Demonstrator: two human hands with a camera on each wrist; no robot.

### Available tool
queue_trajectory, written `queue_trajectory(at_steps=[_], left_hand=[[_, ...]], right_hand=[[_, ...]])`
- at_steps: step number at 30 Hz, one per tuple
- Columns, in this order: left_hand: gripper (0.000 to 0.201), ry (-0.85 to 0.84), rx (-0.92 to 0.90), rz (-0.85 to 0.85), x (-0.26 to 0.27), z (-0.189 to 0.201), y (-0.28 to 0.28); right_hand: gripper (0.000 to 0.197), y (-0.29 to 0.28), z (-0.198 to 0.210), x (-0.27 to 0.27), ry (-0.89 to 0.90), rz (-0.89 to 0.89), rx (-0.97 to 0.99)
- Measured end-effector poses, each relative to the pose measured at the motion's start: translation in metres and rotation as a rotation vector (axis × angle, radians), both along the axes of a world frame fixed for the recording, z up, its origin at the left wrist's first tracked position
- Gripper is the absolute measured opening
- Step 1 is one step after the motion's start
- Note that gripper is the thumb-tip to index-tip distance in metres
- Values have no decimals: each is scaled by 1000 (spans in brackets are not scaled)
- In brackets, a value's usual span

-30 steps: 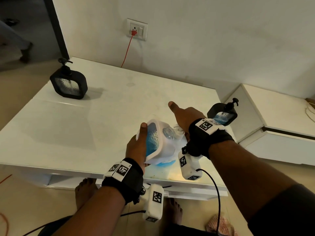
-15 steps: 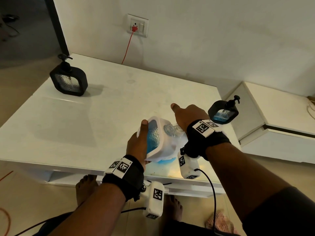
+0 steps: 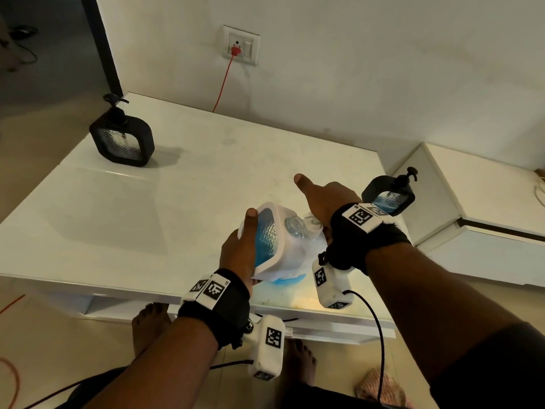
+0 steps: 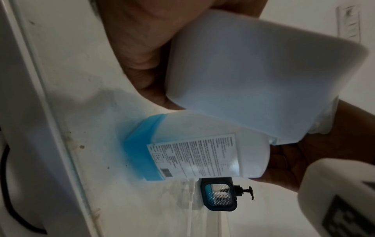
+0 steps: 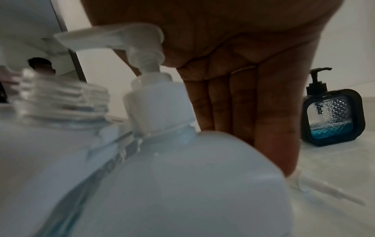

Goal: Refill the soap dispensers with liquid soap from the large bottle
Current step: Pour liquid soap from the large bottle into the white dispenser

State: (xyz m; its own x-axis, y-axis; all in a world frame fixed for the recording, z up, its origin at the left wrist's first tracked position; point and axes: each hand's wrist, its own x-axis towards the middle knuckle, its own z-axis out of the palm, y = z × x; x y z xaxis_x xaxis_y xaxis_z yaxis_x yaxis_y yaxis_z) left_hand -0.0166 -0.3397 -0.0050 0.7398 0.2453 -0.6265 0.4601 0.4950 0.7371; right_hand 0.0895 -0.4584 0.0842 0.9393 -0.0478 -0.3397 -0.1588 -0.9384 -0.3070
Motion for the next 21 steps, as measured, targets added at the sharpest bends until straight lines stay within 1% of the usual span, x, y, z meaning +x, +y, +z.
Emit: queue_trajectory(at_steps=[1, 2, 3, 5, 6, 9, 14, 16, 21], left_hand=[[88, -2, -2, 2, 0, -1, 0], [89, -2, -8, 9, -1, -1, 0], [85, -6, -12, 17, -1, -1, 0], [70, -15, -8, 29, -1, 0, 0], [68, -21, -7, 31, -1, 0, 0], [87, -34, -16, 21, -1, -1, -1], [98, -53, -39, 18, -2, -5, -2], [100, -51, -32, 15, -2, -5, -3], [94, -22, -15, 2, -3, 1, -1]], right_hand=[[70, 0, 0, 0, -4, -1, -5], [70, -1, 0, 0, -5, -4, -9], [70, -1, 0, 0, -6, -6, -12], [69, -1, -2, 0, -14, -11, -12], [68, -1, -3, 0, -21, -13, -13], [69, -1, -6, -1, -44, -22, -26], [63, -1, -5, -4, -69, -19, -55], [66, 0, -4, -4, -66, -14, -61], [73, 1, 0, -3, 1, -5, -10]])
